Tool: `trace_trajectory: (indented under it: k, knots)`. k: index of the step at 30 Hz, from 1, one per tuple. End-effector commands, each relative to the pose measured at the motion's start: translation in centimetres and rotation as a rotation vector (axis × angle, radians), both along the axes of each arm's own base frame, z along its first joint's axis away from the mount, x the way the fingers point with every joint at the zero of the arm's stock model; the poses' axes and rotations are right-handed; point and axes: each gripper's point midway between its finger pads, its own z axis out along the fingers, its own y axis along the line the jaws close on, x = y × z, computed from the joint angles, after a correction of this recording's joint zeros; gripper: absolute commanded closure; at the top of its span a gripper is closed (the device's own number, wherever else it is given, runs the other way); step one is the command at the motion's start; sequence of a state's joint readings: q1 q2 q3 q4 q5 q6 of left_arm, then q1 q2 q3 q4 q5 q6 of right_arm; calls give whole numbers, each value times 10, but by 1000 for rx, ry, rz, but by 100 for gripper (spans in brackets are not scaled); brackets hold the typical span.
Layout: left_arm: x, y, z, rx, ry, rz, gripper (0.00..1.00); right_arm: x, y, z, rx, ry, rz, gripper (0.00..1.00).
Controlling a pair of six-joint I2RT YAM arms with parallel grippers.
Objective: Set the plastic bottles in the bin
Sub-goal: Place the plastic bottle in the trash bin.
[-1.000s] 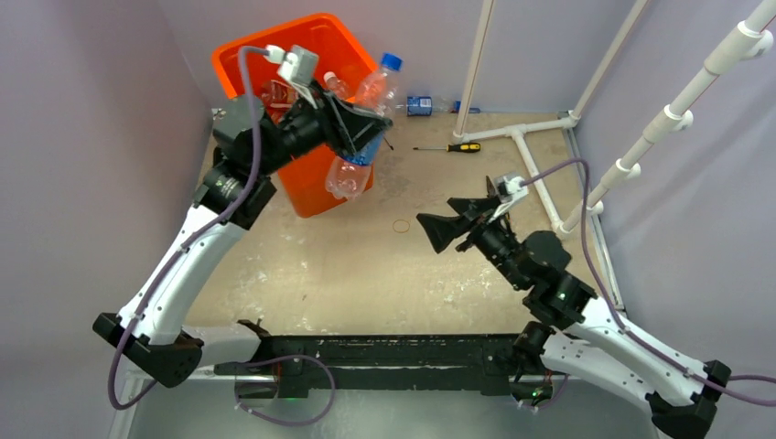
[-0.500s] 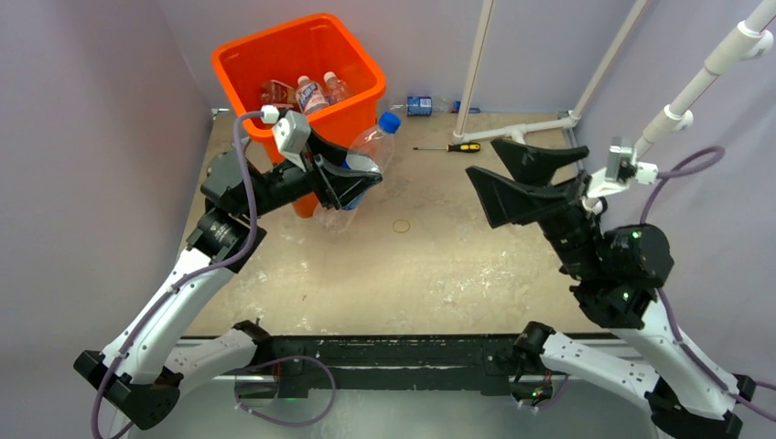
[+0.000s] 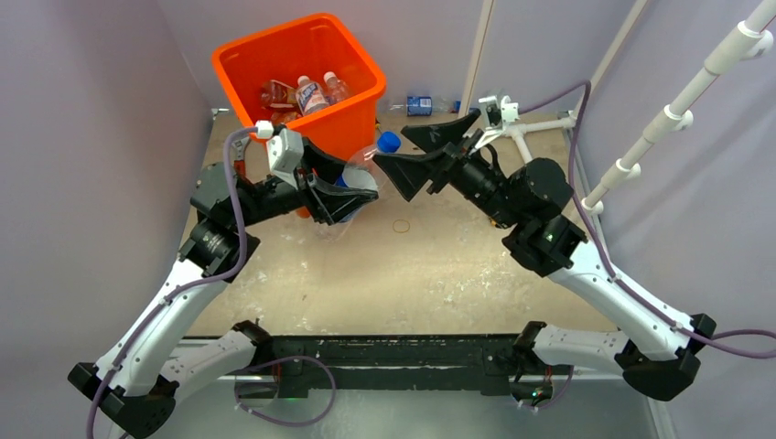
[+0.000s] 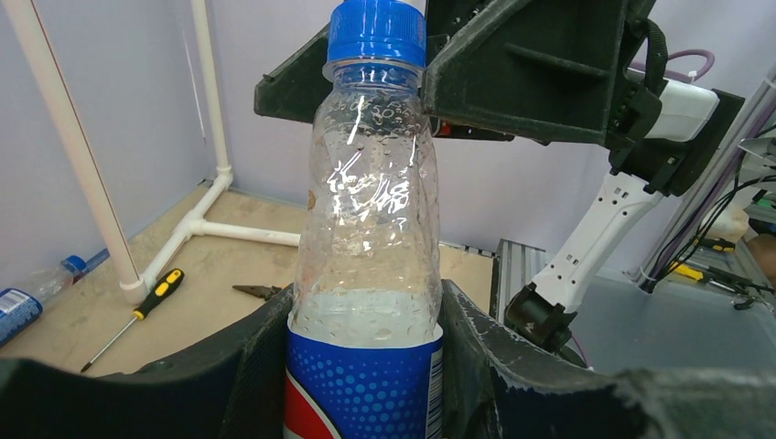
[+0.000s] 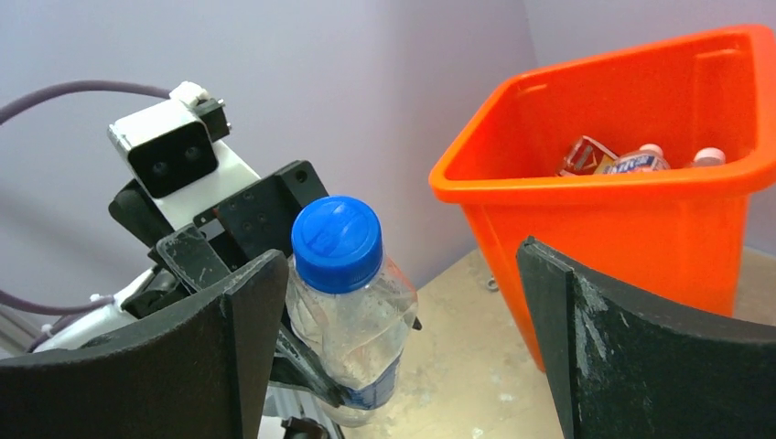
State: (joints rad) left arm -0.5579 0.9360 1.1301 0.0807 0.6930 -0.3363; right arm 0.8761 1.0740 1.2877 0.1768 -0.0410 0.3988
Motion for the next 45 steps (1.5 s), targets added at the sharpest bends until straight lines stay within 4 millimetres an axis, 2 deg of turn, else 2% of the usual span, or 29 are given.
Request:
trace_trajectory:
  k: [1,3,6,11,13,14,15,17,18,19,24,26,30,34,36,39,43,45]
  knots:
    - [-11,3,10,-10,-75,-22,100,-18,-2,42,83,-56,78,3]
    - [-12,4,10,-9,-78,-23,100,-22,4,42,89,-55,114,8]
    - [-15,4,9,-3,-78,-28,100,-27,11,41,100,-46,172,22]
    - [-17,7,13,-10,-86,-17,100,-27,27,39,80,-25,230,55]
    - [-16,10,16,-10,-88,4,100,-28,27,39,80,-28,237,67]
    - [-14,11,17,-8,-85,20,91,-30,26,41,86,-37,241,74]
    - [-13,14,19,-8,-84,40,64,-32,23,44,96,-45,237,81]
    - [-1,26,27,-34,-74,153,27,-32,13,58,122,-79,199,100]
    - [5,35,27,-42,-52,222,17,-30,5,68,143,-102,160,100]
    - [10,47,32,-64,-51,304,12,-29,-4,80,164,-133,115,100]
    - [18,117,66,-237,-86,659,5,-31,-38,137,291,-315,-22,100]
    - [23,137,74,-285,-70,759,3,-24,-43,153,329,-367,-83,100]
    - [38,173,76,-349,4,965,2,-6,-36,173,394,-437,-152,100]
    - [58,217,57,-365,122,1261,2,40,-4,171,339,-449,-261,100]
    - [69,227,46,-319,167,1364,2,63,9,167,292,-454,-328,100]
    - [83,228,34,-263,201,1435,2,98,31,151,217,-439,-407,100]
    - [96,226,29,-231,212,1483,1,132,56,130,148,-439,-465,100]
    - [103,225,29,-213,210,1508,1,154,77,111,91,-418,-470,100]
